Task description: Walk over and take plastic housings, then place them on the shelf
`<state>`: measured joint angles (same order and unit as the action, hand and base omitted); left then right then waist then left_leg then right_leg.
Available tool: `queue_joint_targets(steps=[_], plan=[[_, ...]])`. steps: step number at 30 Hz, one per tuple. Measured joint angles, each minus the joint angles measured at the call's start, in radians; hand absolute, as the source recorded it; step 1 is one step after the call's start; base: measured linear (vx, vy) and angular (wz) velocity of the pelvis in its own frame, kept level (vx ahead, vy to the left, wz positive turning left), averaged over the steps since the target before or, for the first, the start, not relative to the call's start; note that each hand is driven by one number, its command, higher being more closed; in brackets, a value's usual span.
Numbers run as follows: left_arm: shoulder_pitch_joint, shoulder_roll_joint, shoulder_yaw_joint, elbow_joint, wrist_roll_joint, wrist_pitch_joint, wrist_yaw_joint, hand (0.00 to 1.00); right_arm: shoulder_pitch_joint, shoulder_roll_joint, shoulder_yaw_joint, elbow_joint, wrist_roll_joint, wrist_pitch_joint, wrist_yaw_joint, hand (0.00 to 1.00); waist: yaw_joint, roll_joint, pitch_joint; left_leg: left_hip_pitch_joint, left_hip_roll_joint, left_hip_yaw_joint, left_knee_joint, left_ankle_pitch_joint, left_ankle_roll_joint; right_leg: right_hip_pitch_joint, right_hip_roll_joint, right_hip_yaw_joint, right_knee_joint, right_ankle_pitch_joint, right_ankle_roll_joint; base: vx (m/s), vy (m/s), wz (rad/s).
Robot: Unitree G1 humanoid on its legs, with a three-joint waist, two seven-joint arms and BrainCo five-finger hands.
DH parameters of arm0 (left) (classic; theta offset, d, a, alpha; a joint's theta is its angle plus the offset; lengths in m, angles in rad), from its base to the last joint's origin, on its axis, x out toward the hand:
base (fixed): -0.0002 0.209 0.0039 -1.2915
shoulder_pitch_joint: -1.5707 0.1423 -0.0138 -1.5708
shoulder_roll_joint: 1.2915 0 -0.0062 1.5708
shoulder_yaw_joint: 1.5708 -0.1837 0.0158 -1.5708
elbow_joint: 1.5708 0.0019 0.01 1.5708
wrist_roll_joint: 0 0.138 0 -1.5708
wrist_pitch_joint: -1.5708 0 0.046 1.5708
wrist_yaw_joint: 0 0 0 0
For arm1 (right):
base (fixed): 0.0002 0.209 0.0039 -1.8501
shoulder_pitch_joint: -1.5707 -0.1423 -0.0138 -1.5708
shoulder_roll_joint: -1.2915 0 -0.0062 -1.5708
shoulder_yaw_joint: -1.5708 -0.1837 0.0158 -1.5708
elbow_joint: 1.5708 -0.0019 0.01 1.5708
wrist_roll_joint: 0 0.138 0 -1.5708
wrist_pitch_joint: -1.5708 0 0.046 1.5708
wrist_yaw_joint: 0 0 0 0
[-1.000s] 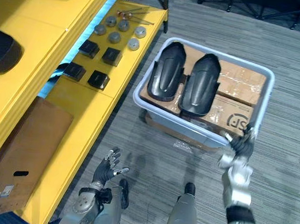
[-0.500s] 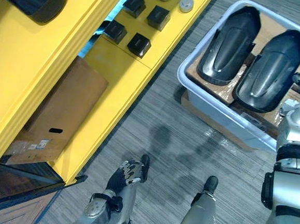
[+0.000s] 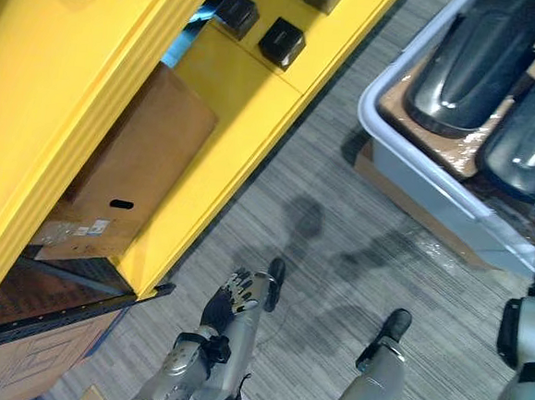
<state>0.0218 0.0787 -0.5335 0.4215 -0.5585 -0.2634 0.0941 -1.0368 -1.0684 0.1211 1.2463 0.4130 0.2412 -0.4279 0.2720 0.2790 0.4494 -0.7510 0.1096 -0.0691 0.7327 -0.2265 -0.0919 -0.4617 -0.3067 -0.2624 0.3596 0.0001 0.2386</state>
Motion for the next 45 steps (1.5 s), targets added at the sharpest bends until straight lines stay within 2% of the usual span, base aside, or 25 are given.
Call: queue_joint_targets(steps=[3,6,8,9,11,15,20,22,25,27,30,34,35,36,38,40,42,44,45], plan=[[-0.028,0.000,0.004,0.016,-0.028,-0.014,0.000,0.00,0.004,-0.055,0.003,0.015,-0.036,0.049,0.045,1.00,0.021,0.001,0.000,-0.033,0.001,-0.008,0.018,-0.010,0.007,-0.018,0.000,-0.015,0.000,0.000,0.001,0.00,0.006,0.04],[-0.028,0.000,0.033,0.025,-0.038,-0.028,0.000,0.00,0.006,-0.085,0.036,0.013,-0.064,0.073,0.079,1.00,0.028,0.001,-0.001,-0.057,0.005,-0.012,0.041,-0.020,0.010,-0.026,0.002,-0.025,0.000,0.001,0.001,0.00,0.012,-0.03],[-0.028,0.003,0.058,0.053,-0.071,-0.027,0.001,0.00,0.010,-0.099,0.034,0.011,-0.106,0.110,0.108,1.00,0.031,0.000,0.000,-0.071,0.007,-0.027,0.046,-0.021,0.010,-0.024,0.006,-0.049,-0.005,0.004,-0.002,0.02,-0.002,0.07],[-0.028,0.006,0.068,0.055,-0.071,-0.028,0.001,0.00,0.013,-0.105,0.028,0.014,-0.128,0.134,0.127,1.00,0.045,-0.001,0.001,-0.072,0.012,-0.030,0.044,-0.022,0.009,-0.024,0.008,-0.065,-0.009,0.006,-0.006,0.00,0.000,0.00],[-0.026,0.008,0.075,0.061,-0.071,-0.022,0.001,0.00,0.011,-0.101,0.025,0.014,-0.135,0.153,0.140,1.00,0.051,-0.002,0.001,-0.070,0.020,-0.033,0.042,-0.022,0.008,-0.016,0.014,-0.075,-0.016,0.009,-0.009,0.01,-0.018,0.00],[0.001,0.011,0.100,0.038,-0.068,-0.017,-0.001,0.00,0.011,-0.037,-0.006,0.002,-0.179,0.159,0.167,1.00,0.049,-0.021,0.015,-0.045,0.043,-0.028,0.027,-0.021,0.008,0.019,0.030,-0.096,-0.062,0.037,-0.018,0.02,-0.042,-0.10],[0.036,0.033,0.123,-0.029,-0.045,-0.021,-0.002,0.00,0.013,0.068,-0.029,-0.003,-0.235,0.120,0.144,1.00,0.035,-0.059,0.042,0.030,0.060,-0.024,-0.018,-0.011,-0.004,0.102,0.053,-0.118,-0.135,0.060,-0.030,0.00,-0.060,-0.01],[0.048,0.050,0.131,-0.066,-0.008,-0.024,-0.002,0.00,0.011,0.105,-0.031,-0.013,-0.255,0.084,0.113,1.00,0.024,-0.079,0.054,0.061,0.066,-0.022,-0.038,-0.004,-0.009,0.132,0.062,-0.122,-0.154,0.067,-0.034,0.00,-0.065,0.02],[0.059,0.087,0.151,-0.165,0.030,-0.021,0.000,0.00,0.010,0.159,-0.029,-0.030,-0.314,0.040,0.068,1.00,0.004,-0.122,0.062,0.110,0.077,0.000,-0.079,0.012,-0.017,0.161,0.070,-0.122,-0.177,0.080,-0.042,-0.01,-0.057,-0.08],[0.053,0.110,0.186,-0.253,0.078,-0.009,0.001,0.00,0.012,0.192,-0.014,-0.079,-0.376,0.037,0.044,1.00,-0.031,-0.151,0.071,0.167,0.079,0.013,-0.119,0.027,-0.019,0.201,0.070,-0.119,-0.198,0.087,-0.046,0.00,-0.051,-0.05],[0.023,0.146,0.212,-0.320,0.128,0.022,0.000,0.00,0.017,0.210,0.011,-0.157,-0.427,0.039,0.029,1.00,-0.066,-0.183,0.068,0.235,0.083,0.040,-0.177,0.052,-0.026,0.226,0.067,-0.116,-0.201,0.094,-0.056,-0.03,-0.048,-0.15],[-0.116,0.213,0.219,-0.368,0.143,0.072,-0.038,0.00,0.033,0.234,0.021,-0.276,-0.511,0.051,0.011,1.00,-0.107,-0.238,0.066,0.335,0.089,0.087,-0.277,0.101,-0.041,0.257,0.076,-0.087,-0.225,0.106,-0.077,-0.05,-0.047,-0.21],[-0.139,0.221,0.219,-0.375,0.143,0.076,-0.041,0.00,0.033,0.239,0.021,-0.290,-0.520,0.054,0.011,1.00,-0.118,-0.245,0.062,0.341,0.091,0.091,-0.287,0.106,-0.044,0.257,0.077,-0.086,-0.228,0.107,-0.079,-0.08,-0.038,-0.30],[-0.190,0.235,0.219,-0.392,0.140,0.096,-0.064,0.00,0.033,0.246,0.020,-0.319,-0.553,0.068,0.011,1.00,-0.132,-0.256,0.059,0.356,0.095,0.104,-0.307,0.118,-0.047,0.257,0.079,-0.082,-0.233,0.107,-0.089,-0.10,-0.052,-0.21],[-0.265,0.242,0.218,-0.399,0.127,0.125,-0.101,0.00,0.033,0.246,0.020,-0.351,-0.592,0.080,0.015,1.00,-0.155,-0.262,0.058,0.374,0.099,0.115,-0.324,0.130,-0.051,0.258,0.084,-0.072,-0.235,0.109,-0.097,-0.10,-0.046,-0.21],[-0.367,0.268,0.201,-0.398,0.104,0.191,-0.130,0.00,0.033,0.252,0.020,-0.387,-0.633,0.087,0.020,1.00,-0.186,-0.270,0.054,0.402,0.110,0.134,-0.346,0.143,-0.056,0.268,0.095,-0.056,-0.251,0.125,-0.105,-0.06,-0.030,-0.23],[-0.425,0.274,0.197,-0.378,0.096,0.228,-0.146,0.00,0.032,0.253,0.019,-0.408,-0.651,0.086,0.022,1.00,-0.209,-0.272,0.053,0.411,0.117,0.136,-0.347,0.144,-0.058,0.279,0.106,-0.052,-0.265,0.134,-0.109,-0.04,-0.021,-0.17],[-0.535,0.275,0.183,-0.277,0.085,0.287,-0.148,0.00,0.032,0.256,0.020,-0.449,-0.698,0.066,0.023,1.00,-0.221,-0.280,0.049,0.428,0.127,0.158,-0.357,0.147,-0.063,0.280,0.113,-0.033,-0.272,0.142,-0.112,-0.03,-0.011,-0.26],[-0.604,0.280,0.176,-0.192,0.043,0.335,-0.148,0.00,0.030,0.259,0.022,-0.486,-0.730,0.030,0.023,1.00,-0.236,-0.286,0.046,0.439,0.129,0.169,-0.367,0.151,-0.066,0.282,0.116,-0.022,-0.282,0.149,-0.114,-0.02,-0.006,-0.27]])
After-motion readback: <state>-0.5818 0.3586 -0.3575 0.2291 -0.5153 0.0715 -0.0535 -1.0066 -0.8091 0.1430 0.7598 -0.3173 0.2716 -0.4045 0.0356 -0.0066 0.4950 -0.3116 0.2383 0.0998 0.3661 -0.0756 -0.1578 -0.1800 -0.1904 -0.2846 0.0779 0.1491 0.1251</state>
